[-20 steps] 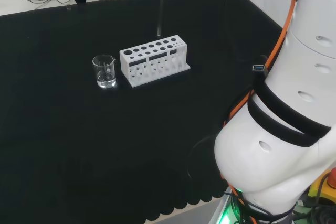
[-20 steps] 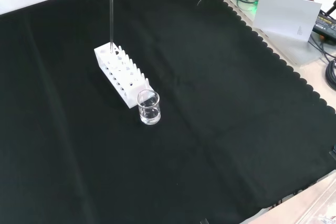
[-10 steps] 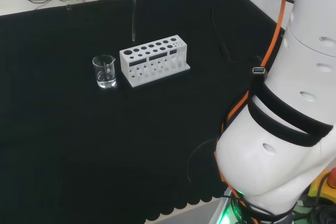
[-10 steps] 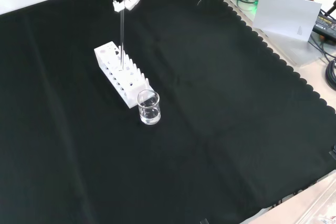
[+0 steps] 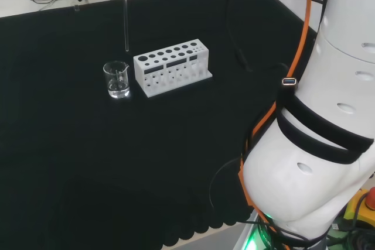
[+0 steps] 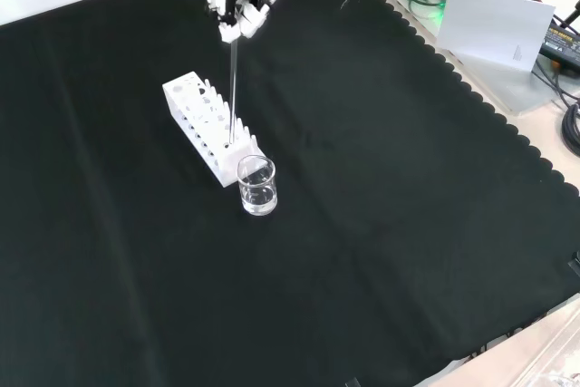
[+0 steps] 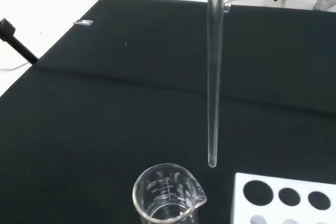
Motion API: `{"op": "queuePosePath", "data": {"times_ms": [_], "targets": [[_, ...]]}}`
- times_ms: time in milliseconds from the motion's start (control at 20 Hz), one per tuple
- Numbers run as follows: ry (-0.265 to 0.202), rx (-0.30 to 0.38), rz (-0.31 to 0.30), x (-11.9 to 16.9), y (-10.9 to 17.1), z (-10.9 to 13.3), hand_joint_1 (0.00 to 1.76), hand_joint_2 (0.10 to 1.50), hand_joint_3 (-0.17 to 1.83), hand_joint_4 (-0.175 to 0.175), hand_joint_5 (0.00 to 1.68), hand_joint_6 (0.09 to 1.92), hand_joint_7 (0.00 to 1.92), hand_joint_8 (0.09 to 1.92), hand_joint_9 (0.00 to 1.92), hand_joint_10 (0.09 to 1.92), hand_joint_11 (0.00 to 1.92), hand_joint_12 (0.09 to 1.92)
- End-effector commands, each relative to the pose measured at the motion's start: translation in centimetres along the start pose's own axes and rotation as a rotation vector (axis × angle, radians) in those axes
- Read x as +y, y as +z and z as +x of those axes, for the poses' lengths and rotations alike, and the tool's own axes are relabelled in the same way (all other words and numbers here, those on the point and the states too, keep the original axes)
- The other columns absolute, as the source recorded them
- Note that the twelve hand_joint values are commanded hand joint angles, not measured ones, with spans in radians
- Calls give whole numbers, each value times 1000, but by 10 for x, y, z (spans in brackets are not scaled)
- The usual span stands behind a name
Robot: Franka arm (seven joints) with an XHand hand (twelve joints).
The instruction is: Stir in the beaker to the left of the white test tube rack with the glass rod.
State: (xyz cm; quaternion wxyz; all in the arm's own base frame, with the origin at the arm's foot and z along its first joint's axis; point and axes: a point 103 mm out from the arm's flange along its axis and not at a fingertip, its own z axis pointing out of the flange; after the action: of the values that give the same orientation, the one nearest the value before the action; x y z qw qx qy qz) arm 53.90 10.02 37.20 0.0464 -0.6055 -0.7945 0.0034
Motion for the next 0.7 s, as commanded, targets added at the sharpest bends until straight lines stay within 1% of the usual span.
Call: {"op": "queuePosePath", "data": {"times_ms": [50, 200, 450, 700], "targets": [[-49, 4, 15, 6, 6, 26, 1232, 1043, -175, -175, 1375, 358, 1516, 953, 1784, 569, 1783, 671], [-65, 7, 22, 7, 10, 32, 1232, 1043, -175, -175, 1376, 356, 1516, 953, 1784, 569, 1783, 673], [-78, 8, 35, 9, 16, 39, 1232, 1043, -175, -175, 1378, 353, 1517, 952, 1785, 569, 1784, 675], [-81, 10, 49, 10, 24, 41, 1232, 1042, -175, -175, 1379, 350, 1517, 952, 1785, 570, 1784, 678]]}}
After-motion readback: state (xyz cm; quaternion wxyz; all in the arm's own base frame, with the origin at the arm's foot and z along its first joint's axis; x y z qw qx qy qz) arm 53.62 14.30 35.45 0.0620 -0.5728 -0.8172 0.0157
